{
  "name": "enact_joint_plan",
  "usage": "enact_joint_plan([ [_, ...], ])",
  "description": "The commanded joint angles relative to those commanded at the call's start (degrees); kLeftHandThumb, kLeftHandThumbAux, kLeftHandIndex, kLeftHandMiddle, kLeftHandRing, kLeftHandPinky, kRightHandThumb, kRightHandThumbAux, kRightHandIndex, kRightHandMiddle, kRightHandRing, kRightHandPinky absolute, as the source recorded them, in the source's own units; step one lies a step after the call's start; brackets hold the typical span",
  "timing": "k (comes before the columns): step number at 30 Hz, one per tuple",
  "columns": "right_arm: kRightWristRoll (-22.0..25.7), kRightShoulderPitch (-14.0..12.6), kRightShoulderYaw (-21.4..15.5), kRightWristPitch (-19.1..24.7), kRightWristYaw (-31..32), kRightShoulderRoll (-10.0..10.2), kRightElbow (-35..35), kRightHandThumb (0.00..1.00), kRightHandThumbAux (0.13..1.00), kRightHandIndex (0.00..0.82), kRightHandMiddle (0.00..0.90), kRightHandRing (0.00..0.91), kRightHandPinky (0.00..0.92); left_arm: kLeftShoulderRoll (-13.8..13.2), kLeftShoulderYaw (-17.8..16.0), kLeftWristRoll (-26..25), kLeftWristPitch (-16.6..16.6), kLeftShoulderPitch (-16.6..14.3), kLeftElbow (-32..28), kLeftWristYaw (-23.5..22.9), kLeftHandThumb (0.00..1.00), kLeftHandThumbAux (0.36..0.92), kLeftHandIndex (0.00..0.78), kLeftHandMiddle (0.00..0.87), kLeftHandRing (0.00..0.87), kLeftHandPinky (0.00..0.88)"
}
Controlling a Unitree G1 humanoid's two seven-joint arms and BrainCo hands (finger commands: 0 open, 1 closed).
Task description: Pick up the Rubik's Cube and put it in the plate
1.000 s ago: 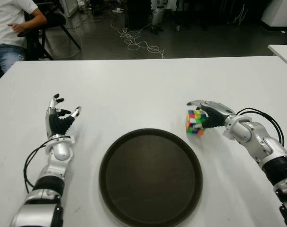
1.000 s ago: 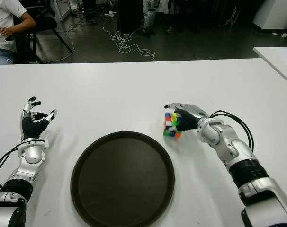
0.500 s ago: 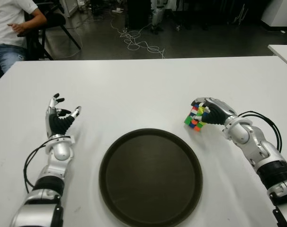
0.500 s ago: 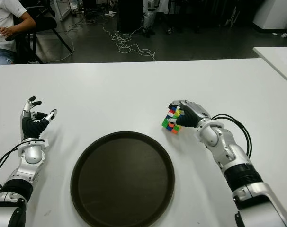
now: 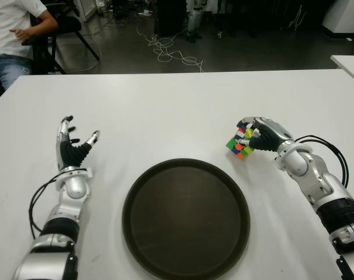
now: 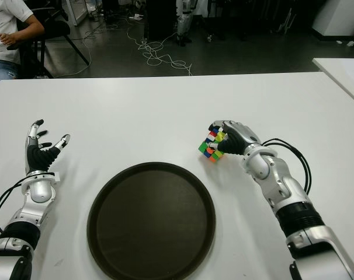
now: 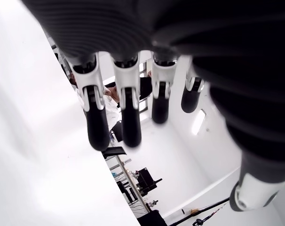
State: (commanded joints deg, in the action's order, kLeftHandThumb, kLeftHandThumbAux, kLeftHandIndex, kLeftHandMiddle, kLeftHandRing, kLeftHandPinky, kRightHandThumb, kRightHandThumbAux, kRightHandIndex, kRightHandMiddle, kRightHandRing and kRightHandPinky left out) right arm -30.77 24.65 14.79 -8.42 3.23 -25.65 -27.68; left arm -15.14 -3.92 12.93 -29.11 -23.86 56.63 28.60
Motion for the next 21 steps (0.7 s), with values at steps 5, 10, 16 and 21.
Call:
enact_joint_plan([
  [5,0.75,-0.18,-0.35,0.21,0.53,0.12,0.40,0.692,0.714,0.423,0.591,0.617,0.571,-0.01,-0.09,-0.05,0.38,-0.04,-0.04,-0.22,0.094,0.648,0.000,0.220,0.336,0.425],
  [10,1.62,-0.26,-0.63,-0.14,0.95,0.13,0.49,0.697,0.713,0.426,0.627,0.645,0.598,0.04,-0.01,0.31,1.12,-0.13,0.01,0.19,0.070,0.645,0.000,0.118,0.191,0.265],
  [16,2.09,-0.25,-0.74,-0.42,0.72,0.04,0.33,0.694,0.714,0.427,0.649,0.662,0.606,0.13,0.01,0.43,1.16,-0.14,0.00,0.52,0.075,0.634,0.000,0.017,0.041,0.100],
  [21,2.78,-0.32,-1.18,-0.17,0.36,0.23,0.34,0.700,0.712,0.430,0.675,0.685,0.619,0.21,-0.04,0.37,1.01,-0.20,0.12,0.52,0.081,0.642,0.000,0.073,0.126,0.216],
])
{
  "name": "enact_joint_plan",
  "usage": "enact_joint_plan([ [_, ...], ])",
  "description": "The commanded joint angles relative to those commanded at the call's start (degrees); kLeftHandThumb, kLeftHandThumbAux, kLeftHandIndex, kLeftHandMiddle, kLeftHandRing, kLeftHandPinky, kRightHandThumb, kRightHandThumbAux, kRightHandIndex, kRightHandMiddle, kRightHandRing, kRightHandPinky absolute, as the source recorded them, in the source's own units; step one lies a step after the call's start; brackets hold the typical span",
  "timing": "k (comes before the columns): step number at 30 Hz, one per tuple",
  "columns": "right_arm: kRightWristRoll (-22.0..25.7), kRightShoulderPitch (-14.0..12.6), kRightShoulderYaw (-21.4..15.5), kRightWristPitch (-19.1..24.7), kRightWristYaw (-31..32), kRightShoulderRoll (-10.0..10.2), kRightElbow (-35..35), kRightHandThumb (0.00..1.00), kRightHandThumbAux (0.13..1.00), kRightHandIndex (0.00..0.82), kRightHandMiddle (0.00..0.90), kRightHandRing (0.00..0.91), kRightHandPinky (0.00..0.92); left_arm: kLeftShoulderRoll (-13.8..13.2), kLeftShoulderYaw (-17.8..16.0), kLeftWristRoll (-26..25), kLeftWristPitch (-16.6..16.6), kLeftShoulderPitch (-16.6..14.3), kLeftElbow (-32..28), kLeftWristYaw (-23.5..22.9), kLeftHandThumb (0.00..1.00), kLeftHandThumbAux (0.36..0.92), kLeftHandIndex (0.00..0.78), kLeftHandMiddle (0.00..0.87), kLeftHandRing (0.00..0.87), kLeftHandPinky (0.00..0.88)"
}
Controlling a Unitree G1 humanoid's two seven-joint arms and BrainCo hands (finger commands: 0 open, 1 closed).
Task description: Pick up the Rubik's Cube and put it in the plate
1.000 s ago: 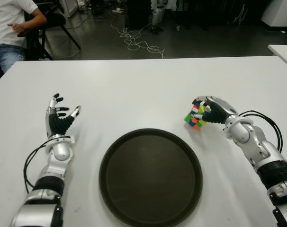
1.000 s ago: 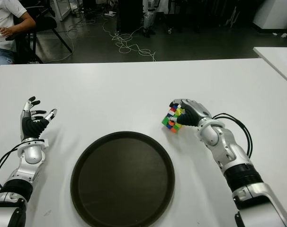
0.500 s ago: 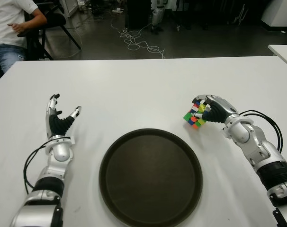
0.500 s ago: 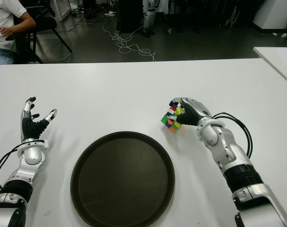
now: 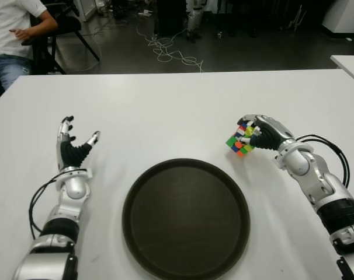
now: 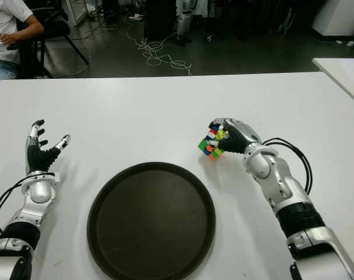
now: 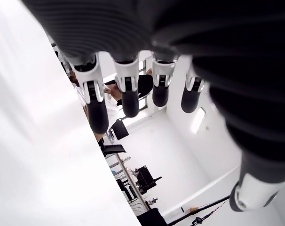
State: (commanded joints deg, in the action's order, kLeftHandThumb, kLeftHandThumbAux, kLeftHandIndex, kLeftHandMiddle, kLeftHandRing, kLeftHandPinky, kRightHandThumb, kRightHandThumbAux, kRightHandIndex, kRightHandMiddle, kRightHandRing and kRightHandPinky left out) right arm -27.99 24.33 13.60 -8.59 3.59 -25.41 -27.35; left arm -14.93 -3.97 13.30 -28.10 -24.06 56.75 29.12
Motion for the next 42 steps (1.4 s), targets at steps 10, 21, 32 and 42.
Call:
enact_joint_plan([
  [10,4.27,-0.58,-4.11,-0.69,-3.02,2.55,-0.08,0.701,0.712,0.433,0.719,0.727,0.685,0.13,-0.24,-0.43,-0.27,-0.11,0.11,-0.43,0.096,0.648,0.000,0.034,0.061,0.130],
  [21,18.27,-2.43,-13.05,-6.27,-4.98,9.45,3.05,0.707,0.710,0.439,0.790,0.801,0.802,0.18,-0.16,-0.10,0.01,-0.31,0.35,0.13,0.087,0.651,0.000,0.021,0.043,0.097],
  [32,26.79,-3.29,-16.40,-2.62,-1.50,13.05,9.37,0.711,0.711,0.442,0.819,0.820,0.819,0.10,-0.29,-0.25,-0.07,-0.74,1.25,0.23,0.096,0.661,0.000,0.006,0.022,0.071],
  [42,29.43,-4.08,-17.85,-0.41,-2.25,16.36,14.65,0.713,0.712,0.441,0.852,0.844,0.842,0.17,-0.25,-0.14,-0.12,-1.06,1.62,0.64,0.095,0.667,0.000,0.004,0.010,0.054],
])
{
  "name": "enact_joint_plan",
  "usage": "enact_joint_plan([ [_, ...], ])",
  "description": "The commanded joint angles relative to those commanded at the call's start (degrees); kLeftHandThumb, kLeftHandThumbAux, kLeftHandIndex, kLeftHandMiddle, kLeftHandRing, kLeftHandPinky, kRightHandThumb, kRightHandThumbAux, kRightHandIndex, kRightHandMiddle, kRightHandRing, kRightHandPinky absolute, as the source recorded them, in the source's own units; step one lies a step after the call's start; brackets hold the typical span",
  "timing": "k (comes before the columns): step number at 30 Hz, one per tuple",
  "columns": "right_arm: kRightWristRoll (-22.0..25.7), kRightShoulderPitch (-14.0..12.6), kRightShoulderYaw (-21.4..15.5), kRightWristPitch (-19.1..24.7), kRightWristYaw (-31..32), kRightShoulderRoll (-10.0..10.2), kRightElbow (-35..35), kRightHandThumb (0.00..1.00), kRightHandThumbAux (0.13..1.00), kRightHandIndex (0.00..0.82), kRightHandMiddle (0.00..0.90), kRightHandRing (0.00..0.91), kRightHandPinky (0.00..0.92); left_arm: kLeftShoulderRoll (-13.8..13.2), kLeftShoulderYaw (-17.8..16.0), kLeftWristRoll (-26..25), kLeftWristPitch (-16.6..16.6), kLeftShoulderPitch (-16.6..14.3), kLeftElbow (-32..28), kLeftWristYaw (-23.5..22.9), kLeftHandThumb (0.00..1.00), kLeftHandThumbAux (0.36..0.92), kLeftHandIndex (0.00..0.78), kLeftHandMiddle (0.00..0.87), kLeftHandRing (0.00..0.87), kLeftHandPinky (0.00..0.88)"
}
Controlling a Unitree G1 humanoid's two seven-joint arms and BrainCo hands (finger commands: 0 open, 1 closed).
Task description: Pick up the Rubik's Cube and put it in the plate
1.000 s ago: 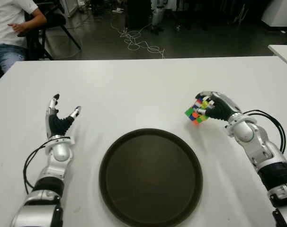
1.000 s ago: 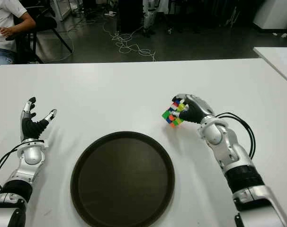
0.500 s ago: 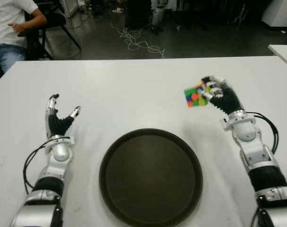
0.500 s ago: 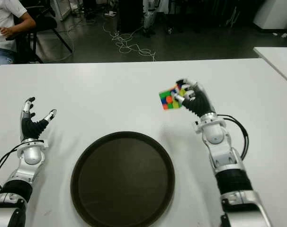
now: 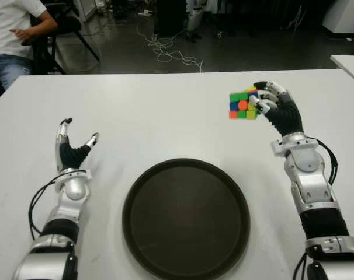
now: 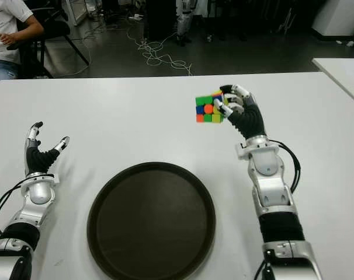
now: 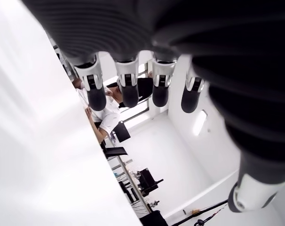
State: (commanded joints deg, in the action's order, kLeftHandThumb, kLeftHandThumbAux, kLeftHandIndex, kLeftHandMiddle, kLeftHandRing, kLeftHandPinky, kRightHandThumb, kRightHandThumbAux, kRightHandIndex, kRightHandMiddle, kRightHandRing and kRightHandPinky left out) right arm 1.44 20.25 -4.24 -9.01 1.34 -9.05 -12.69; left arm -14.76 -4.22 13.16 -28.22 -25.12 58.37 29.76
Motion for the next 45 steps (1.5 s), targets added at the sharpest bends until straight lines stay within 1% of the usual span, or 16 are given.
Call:
enact_joint_plan([
  [6,2.72,-0.83,-0.17,3.53,0.93,2.31,3.26,0.711,0.713,0.441,0.862,0.859,0.860,0.07,-0.12,-0.16,0.39,-0.22,0.24,0.16,0.090,0.658,0.000,0.012,0.025,0.058],
  [8,4.95,-1.04,-0.13,5.59,2.65,2.83,4.43,0.711,0.713,0.441,0.861,0.861,0.865,0.04,-0.18,-0.26,0.50,-0.32,0.47,0.09,0.089,0.653,0.000,0.013,0.028,0.062],
  [16,10.05,-2.14,0.70,11.27,9.01,3.54,6.39,0.713,0.713,0.441,0.852,0.853,0.853,0.01,0.00,0.07,0.41,-0.15,0.08,0.16,0.093,0.665,0.000,0.002,0.010,0.061],
  [20,11.41,-3.83,2.30,14.39,11.62,4.10,8.52,0.713,0.713,0.441,0.848,0.849,0.850,0.21,-0.15,-0.27,0.08,0.01,-0.20,-0.13,0.097,0.669,0.000,0.002,0.011,0.062],
  [24,12.81,-4.78,3.49,19.60,13.56,3.39,12.72,0.714,0.712,0.441,0.842,0.843,0.843,0.41,-0.42,-0.83,0.32,0.03,-0.41,-0.62,0.095,0.662,0.000,0.007,0.019,0.066],
  [27,12.73,-5.69,4.24,20.71,14.74,2.93,14.91,0.714,0.712,0.442,0.840,0.840,0.840,0.42,-0.47,-1.10,0.53,-0.11,-0.16,-0.66,0.088,0.656,0.000,0.021,0.039,0.095],
  [29,12.18,-6.29,5.02,20.54,15.45,2.74,15.94,0.714,0.712,0.442,0.837,0.837,0.835,0.36,-0.39,-0.99,0.59,-0.18,0.03,-0.38,0.090,0.659,0.000,0.016,0.036,0.074],
  [34,11.64,-6.64,6.43,19.76,18.01,1.77,16.79,0.716,0.712,0.442,0.833,0.832,0.830,0.12,0.08,-0.19,0.24,-0.36,0.41,0.56,0.096,0.667,0.000,0.082,0.121,0.173],
  [35,11.67,-6.64,6.66,19.60,18.63,1.52,16.77,0.716,0.712,0.442,0.833,0.832,0.830,0.08,0.18,-0.04,0.15,-0.40,0.45,0.72,0.094,0.666,0.000,0.105,0.157,0.229],
  [36,11.69,-6.65,6.80,19.50,19.02,1.37,16.76,0.716,0.712,0.442,0.833,0.832,0.830,0.07,0.24,0.05,0.10,-0.42,0.48,0.83,0.092,0.666,0.000,0.113,0.170,0.249],
  [38,11.50,-6.44,7.73,18.91,21.36,0.28,16.30,0.718,0.709,0.443,0.830,0.830,0.829,0.02,0.30,0.07,-0.07,-0.42,0.32,0.77,0.078,0.657,0.000,0.096,0.141,0.192],
  [39,11.44,-6.36,7.96,18.77,22.04,-0.01,16.18,0.717,0.710,0.443,0.832,0.831,0.830,0.00,0.31,0.06,-0.10,-0.43,0.26,0.75,0.075,0.656,0.000,0.094,0.137,0.184],
  [40,10.29,-6.19,8.90,17.87,23.24,-1.05,15.76,0.717,0.710,0.443,0.834,0.833,0.831,-0.04,0.32,0.00,-0.01,-0.42,0.20,0.62,0.072,0.655,0.000,0.090,0.130,0.172],
  [41,9.46,-6.09,9.50,17.23,23.94,-1.73,15.49,0.716,0.710,0.443,0.836,0.835,0.831,-0.06,0.32,-0.04,0.07,-0.42,0.17,0.54,0.064,0.648,0.000,0.057,0.089,0.135],
  [43,8.56,-5.99,10.09,16.41,24.77,-2.41,15.10,0.716,0.710,0.442,0.838,0.836,0.831,-0.09,0.33,-0.09,0.14,-0.42,0.16,0.46,0.058,0.643,0.000,0.029,0.052,0.102],
  [45,7.13,-5.72,11.28,14.20,27.01,-3.97,14.29,0.716,0.709,0.443,0.839,0.837,0.828,-0.16,0.35,-0.12,0.22,-0.47,0.41,0.37,0.061,0.645,0.000,0.015,0.031,0.082],
])
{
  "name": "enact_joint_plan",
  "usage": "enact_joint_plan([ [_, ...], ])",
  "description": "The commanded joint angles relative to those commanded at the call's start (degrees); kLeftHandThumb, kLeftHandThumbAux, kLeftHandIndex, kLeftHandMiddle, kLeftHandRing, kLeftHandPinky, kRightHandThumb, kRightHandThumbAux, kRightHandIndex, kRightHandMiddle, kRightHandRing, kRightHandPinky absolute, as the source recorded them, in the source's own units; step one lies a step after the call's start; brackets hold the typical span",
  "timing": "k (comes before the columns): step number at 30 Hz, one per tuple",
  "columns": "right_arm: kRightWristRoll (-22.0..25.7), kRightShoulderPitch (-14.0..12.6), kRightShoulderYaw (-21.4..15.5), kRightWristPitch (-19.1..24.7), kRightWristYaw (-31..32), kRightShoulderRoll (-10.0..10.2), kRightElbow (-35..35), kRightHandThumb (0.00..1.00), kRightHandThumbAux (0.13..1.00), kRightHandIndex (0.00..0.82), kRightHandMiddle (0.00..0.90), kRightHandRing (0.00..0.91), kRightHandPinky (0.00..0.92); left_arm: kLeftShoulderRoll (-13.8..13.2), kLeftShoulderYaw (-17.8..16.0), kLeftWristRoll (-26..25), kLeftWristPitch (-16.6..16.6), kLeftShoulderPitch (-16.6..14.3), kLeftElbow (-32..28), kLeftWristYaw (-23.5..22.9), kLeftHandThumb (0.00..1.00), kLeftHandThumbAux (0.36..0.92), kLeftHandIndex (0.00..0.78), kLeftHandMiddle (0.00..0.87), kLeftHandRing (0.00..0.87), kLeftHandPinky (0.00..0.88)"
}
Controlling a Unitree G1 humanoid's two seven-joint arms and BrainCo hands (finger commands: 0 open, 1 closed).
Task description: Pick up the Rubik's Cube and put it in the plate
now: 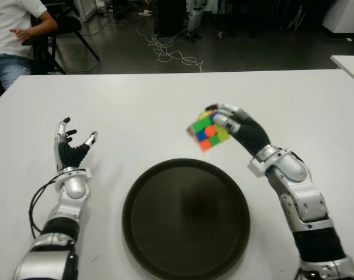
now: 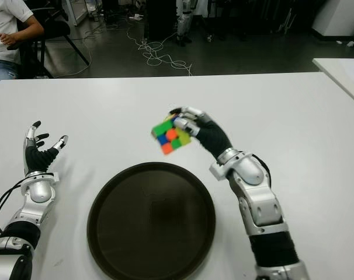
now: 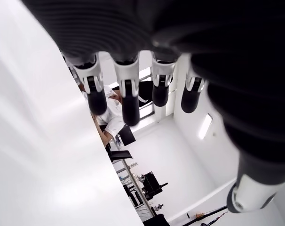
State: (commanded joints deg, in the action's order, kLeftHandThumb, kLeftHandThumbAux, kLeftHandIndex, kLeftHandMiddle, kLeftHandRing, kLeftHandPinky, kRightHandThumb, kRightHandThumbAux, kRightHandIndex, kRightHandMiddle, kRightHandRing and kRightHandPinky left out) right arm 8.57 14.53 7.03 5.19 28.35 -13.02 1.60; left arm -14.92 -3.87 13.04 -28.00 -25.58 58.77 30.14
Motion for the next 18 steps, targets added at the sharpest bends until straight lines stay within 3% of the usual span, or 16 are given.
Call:
enact_joint_plan([
  [6,-1.33,0.51,1.77,-4.48,5.12,-2.50,-1.90,0.717,0.707,0.443,0.835,0.832,0.814,-0.01,0.13,0.07,0.04,0.16,-0.07,0.10,0.072,0.655,0.000,0.001,0.005,0.053],
  [11,0.61,1.06,2.24,-3.95,9.65,-3.30,-2.40,0.718,0.706,0.444,0.830,0.825,0.809,0.06,0.20,0.16,0.23,0.18,-0.36,0.47,0.074,0.655,0.000,0.000,0.004,0.049],
  [18,0.48,1.12,2.24,-3.02,11.33,-3.55,-1.98,0.720,0.705,0.444,0.831,0.829,0.818,0.19,0.19,0.13,0.22,0.11,-0.25,0.88,0.066,0.653,0.000,0.006,0.016,0.063],
])
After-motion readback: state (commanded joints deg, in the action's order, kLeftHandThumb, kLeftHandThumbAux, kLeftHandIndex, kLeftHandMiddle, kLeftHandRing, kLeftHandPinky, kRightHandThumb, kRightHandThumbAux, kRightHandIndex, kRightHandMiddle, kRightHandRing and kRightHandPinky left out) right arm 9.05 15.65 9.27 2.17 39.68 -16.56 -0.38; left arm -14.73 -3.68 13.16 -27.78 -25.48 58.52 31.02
